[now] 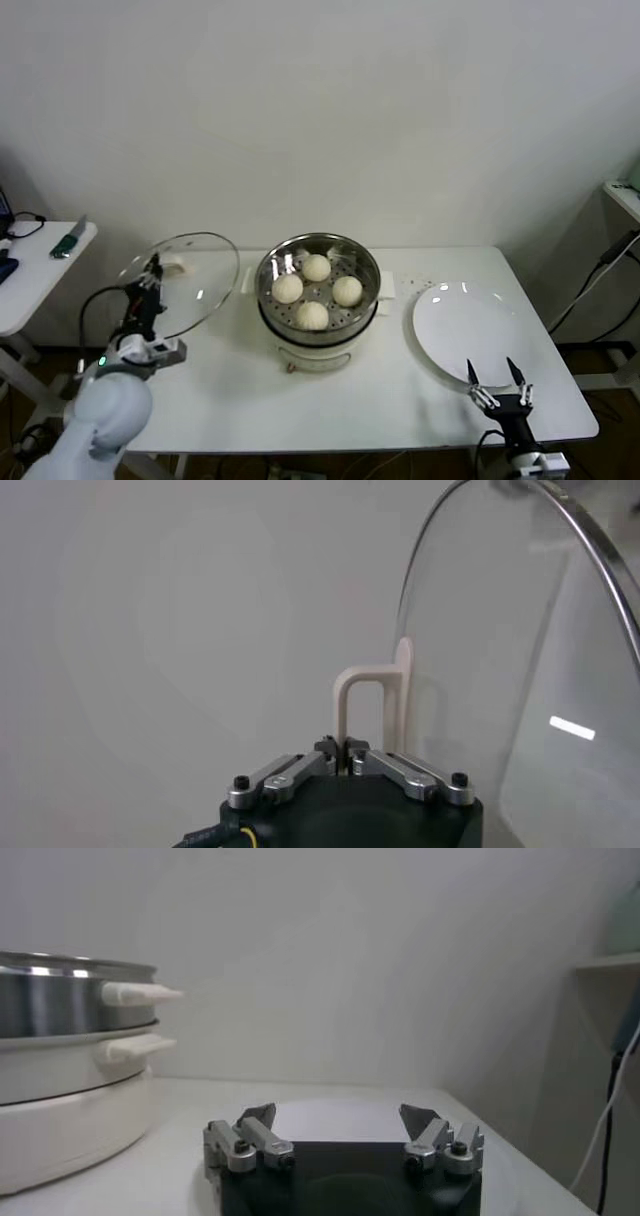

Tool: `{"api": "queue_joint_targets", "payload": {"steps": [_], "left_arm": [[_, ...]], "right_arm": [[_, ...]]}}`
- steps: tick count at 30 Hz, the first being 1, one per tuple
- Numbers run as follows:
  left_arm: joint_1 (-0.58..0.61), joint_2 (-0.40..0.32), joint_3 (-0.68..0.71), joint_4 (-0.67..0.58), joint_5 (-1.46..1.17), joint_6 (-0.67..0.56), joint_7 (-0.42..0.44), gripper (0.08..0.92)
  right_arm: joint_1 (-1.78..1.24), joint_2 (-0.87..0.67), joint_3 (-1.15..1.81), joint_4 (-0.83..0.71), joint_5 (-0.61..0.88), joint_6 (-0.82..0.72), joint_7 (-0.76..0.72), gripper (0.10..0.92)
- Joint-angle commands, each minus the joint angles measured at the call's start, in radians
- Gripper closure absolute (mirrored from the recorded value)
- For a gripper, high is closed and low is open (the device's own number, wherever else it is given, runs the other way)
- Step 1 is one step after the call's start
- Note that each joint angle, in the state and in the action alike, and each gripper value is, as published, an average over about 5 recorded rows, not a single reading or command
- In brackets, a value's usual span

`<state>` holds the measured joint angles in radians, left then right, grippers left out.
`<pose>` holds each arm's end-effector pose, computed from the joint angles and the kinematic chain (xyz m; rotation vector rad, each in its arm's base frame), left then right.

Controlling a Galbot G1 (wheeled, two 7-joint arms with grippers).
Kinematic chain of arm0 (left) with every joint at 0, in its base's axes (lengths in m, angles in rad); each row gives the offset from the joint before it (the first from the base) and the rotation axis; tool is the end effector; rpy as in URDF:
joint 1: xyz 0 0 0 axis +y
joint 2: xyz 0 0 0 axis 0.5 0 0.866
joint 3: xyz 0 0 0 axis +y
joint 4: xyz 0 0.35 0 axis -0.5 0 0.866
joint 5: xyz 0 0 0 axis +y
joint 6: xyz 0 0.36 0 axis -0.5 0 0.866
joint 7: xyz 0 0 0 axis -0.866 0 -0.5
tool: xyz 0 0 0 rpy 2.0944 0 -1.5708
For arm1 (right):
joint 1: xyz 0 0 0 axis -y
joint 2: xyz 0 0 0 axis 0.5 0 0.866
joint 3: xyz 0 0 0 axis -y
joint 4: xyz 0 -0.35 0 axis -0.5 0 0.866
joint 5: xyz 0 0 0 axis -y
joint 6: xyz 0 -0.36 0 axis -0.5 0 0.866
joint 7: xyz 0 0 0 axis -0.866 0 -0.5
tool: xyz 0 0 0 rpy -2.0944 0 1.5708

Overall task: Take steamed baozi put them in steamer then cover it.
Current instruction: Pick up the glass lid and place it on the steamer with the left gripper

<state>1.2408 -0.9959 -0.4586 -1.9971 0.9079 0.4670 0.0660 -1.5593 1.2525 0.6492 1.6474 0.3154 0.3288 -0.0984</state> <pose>0.2863 0.0915 -0.2399 0.2063 -2.3020 -1.9639 0.1673 -0.1436 -0.4292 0.0220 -3.0673 0.0651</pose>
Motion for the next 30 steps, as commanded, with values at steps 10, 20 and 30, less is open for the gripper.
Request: {"api": "queue_joint_targets", "payload": {"steps": [10,20,30], "left_arm": [[-0.257,-0.215,0.422,-0.019,0.354,0.221,0.196,0.865],[-0.323,-0.409,0.529,0.1,0.479,0.207,0.201,0.865],[-0.348,-0.525,0.558,0.223,0.541,0.195,0.193,0.865]], "right_arm": [[0.014,-0.021,-0.001,-0.019,-0.008,0.024,0.004,0.203],[0.009,-0.029,0.006,-0.021,-0.002,0.033,0.005,0.203],[0.004,-0.028,0.013,-0.029,0.006,0.046,0.005,0.203]]}}
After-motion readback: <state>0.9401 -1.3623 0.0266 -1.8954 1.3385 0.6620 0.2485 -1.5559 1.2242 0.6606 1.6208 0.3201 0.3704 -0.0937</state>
